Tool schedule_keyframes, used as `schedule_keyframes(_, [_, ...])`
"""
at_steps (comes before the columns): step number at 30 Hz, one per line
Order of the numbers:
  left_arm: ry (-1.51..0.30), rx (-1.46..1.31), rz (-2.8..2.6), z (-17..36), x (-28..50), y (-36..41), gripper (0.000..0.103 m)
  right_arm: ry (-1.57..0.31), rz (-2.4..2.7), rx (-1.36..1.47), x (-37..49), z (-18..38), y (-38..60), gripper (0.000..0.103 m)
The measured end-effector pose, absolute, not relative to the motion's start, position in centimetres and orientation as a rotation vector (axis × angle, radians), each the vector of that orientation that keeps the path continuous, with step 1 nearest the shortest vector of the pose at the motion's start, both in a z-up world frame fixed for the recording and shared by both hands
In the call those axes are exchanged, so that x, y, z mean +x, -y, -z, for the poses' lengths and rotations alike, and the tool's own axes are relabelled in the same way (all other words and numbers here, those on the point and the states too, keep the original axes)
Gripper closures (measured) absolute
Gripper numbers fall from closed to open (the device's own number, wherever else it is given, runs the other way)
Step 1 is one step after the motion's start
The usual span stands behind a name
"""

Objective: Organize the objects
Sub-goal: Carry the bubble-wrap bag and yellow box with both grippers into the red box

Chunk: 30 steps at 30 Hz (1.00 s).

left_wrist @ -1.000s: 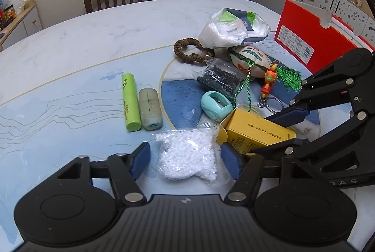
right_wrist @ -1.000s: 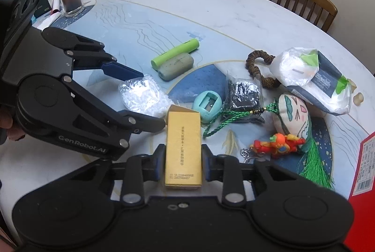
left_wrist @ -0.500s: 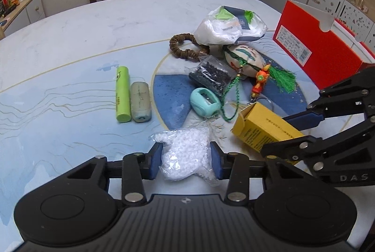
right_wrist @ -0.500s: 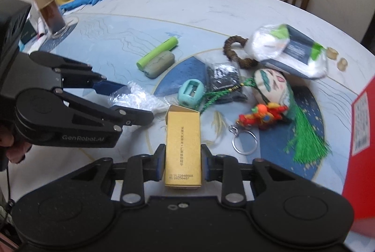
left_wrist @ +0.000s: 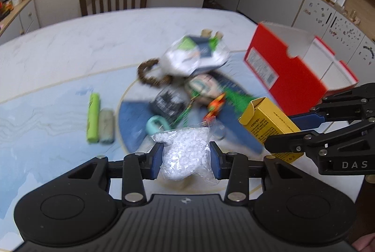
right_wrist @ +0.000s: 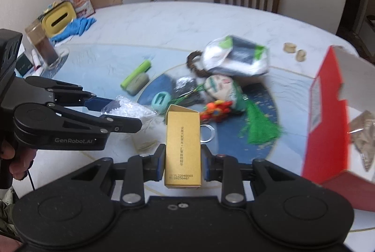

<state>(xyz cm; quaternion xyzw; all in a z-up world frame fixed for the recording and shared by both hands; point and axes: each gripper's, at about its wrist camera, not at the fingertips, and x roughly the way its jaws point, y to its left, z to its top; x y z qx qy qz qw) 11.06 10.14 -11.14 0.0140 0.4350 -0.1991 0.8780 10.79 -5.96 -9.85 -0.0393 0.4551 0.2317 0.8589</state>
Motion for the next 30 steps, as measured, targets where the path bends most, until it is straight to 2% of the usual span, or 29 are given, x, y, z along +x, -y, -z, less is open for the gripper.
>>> schedule_keyframes(15, [-0.84, 0.039, 0.506, 5.0, 12.9, -1.7, 0.062, -0.859, -0.315, 0.003, 11.7, 4.6, 17.8, 0.075])
schedule_keyframes(30, [-0.862, 0.127, 0.612, 4.0, 15.5, 10.4, 0.062, -0.853, -0.157, 0.052, 13.4, 4.2, 29.6, 0.075])
